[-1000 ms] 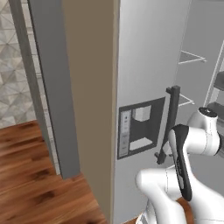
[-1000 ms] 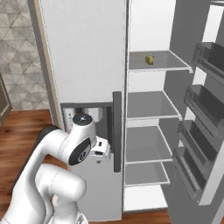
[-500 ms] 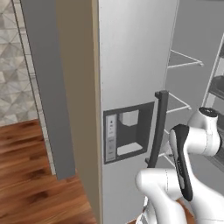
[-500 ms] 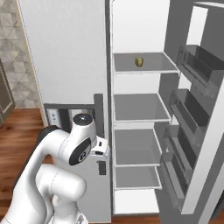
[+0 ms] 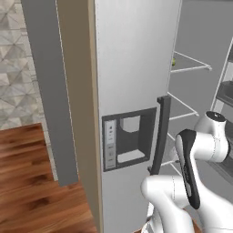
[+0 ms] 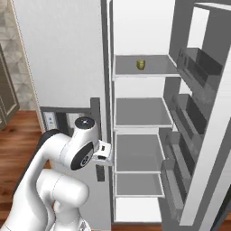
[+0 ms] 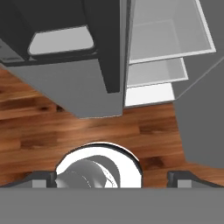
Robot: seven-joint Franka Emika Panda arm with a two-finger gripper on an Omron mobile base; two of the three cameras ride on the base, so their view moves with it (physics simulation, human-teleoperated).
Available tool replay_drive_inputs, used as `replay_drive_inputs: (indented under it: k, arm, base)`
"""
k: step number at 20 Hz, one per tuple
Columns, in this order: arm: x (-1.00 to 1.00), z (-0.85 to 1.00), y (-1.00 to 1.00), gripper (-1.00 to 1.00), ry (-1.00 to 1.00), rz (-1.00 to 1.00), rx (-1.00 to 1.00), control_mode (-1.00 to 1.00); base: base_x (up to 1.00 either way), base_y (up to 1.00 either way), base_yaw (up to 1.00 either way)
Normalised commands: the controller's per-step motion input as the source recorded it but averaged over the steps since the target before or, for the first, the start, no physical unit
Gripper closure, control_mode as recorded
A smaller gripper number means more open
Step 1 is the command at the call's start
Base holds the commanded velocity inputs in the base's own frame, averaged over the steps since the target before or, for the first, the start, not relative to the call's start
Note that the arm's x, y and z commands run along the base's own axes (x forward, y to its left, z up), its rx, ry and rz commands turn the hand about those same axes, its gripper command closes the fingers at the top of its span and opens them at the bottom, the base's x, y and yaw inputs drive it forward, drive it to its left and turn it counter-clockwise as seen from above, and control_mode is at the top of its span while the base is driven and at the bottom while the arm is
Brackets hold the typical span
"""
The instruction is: Retrieve the sausage and cheese from the fridge and place them on the cutting board on the counter.
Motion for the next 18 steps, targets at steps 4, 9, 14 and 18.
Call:
replay_drive_inputs:
  k: [4, 9, 14, 18]
  arm:
    - [0.00, 0.00, 0.00, -1.00, 0.00, 0.00, 0.00, 1.00]
    - [0.00, 0.00, 0.00, -1.00, 0.00, 0.00, 0.00, 1.00]
    - [0.00, 0.00, 0.00, -1.00, 0.00, 0.00, 0.00, 1.00]
    - [0.00, 0.00, 0.00, -1.00, 0.00, 0.00, 0.00, 1.00]
  base:
    - [0.21, -0.40, 0.13]
    - [0.14, -0.43, 0.11]
    - [0.23, -0.23, 0.09]
    - [0.28, -0.31, 0.07]
